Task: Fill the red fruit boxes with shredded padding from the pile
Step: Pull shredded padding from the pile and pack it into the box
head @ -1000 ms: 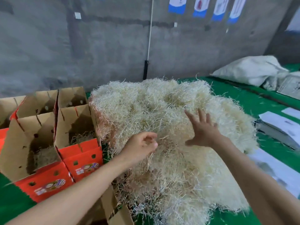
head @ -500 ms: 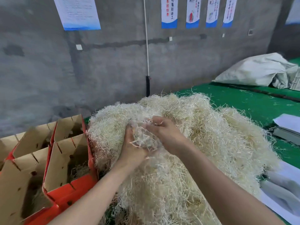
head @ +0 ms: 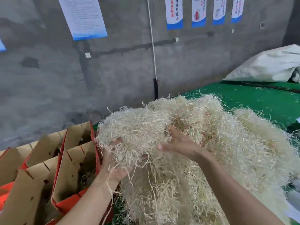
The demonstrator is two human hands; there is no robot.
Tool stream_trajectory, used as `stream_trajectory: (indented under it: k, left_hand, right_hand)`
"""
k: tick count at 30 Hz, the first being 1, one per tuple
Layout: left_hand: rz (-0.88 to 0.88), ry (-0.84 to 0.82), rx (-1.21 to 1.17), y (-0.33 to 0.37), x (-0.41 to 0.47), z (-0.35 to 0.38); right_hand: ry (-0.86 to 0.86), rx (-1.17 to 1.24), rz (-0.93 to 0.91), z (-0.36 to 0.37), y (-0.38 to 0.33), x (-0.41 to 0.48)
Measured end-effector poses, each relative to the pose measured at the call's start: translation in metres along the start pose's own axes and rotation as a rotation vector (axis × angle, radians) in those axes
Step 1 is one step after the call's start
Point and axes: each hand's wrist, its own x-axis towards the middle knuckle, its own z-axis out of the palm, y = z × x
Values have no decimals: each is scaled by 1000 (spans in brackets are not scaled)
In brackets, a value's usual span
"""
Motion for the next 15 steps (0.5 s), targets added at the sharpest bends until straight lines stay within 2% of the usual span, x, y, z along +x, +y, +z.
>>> stream_trajectory:
  k: [2,3,5,7,9,11,12,13,15]
  left_hand:
    - [1,-92,41,3,-3,-1]
    - [1,-74,61,4,-3,0]
    - [-11,92,210,3,4,-8]
    - [65,239,383,0,9,-10]
    - [115,259,397,-6,8,-10]
    - [110,189,232,-8,2,-7]
    - [53,114,98,-7,-4,-3]
    - [-19,44,5,-7,-8,1]
    - [-80,-22,64,-8,-14,3]
  right_hand:
    - [-25,228,1,1,-10,-1]
    - [-23,307,-43,2,-15,-2]
    - [58,342,-203,6,-24,0]
    - [184,292,-333,12,-31,0]
    - [322,206,-427,20,-35,-1]
    - [430,25,-476,27,-39,-2]
    - [453,-121,-479,32,-39,-3]
    - [449,-277,-481,37,-41,-6]
    - [339,-504,-575,54,-40,-14]
